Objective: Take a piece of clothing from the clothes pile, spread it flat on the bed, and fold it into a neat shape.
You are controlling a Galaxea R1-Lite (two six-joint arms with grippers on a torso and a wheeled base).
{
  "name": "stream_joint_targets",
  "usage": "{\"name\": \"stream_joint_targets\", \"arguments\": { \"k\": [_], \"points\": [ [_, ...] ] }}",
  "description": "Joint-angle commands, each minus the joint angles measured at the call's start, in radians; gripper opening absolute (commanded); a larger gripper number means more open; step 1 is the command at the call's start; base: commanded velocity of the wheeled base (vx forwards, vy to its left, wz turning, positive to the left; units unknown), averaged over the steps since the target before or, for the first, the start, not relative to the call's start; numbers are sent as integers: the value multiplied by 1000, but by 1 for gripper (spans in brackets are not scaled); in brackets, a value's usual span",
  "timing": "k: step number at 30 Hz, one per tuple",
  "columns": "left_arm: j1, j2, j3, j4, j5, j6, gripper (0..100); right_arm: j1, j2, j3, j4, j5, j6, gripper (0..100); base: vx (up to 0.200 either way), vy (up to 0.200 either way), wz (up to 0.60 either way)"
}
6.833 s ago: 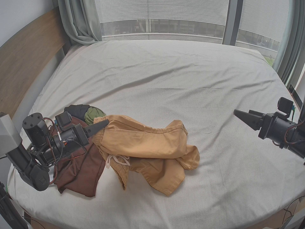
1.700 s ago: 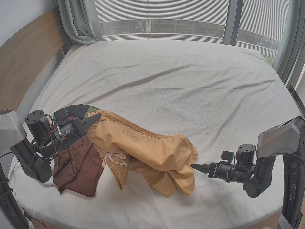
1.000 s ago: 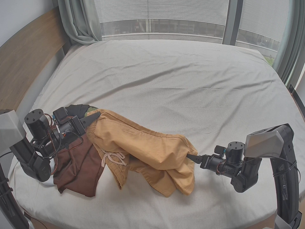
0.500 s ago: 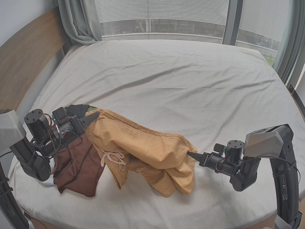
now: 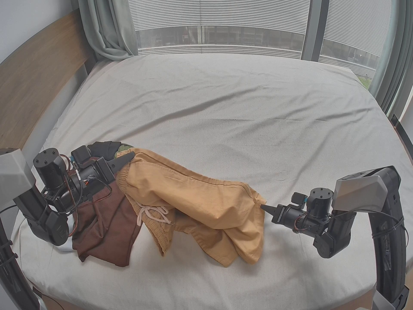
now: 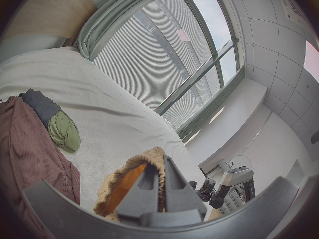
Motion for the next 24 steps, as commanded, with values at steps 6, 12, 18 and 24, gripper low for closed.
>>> {"name": "stream_joint_targets", "arguments": {
  "k": [6,12,18,24],
  "points": [
    [7,42,4,1,-1,26,0,1,-194,123,1,64,28,0,0,0,0],
    [8,102,4,-1,-1,113,0,8,-280,189,2,113,26,0,0,0,0],
    [7,122,6,1,-1,130,0,12,-339,281,2,219,23,0,0,0,0],
    [16,142,3,1,3,141,0,3,-269,307,2,256,8,0,0,0,0]
  ]
}}
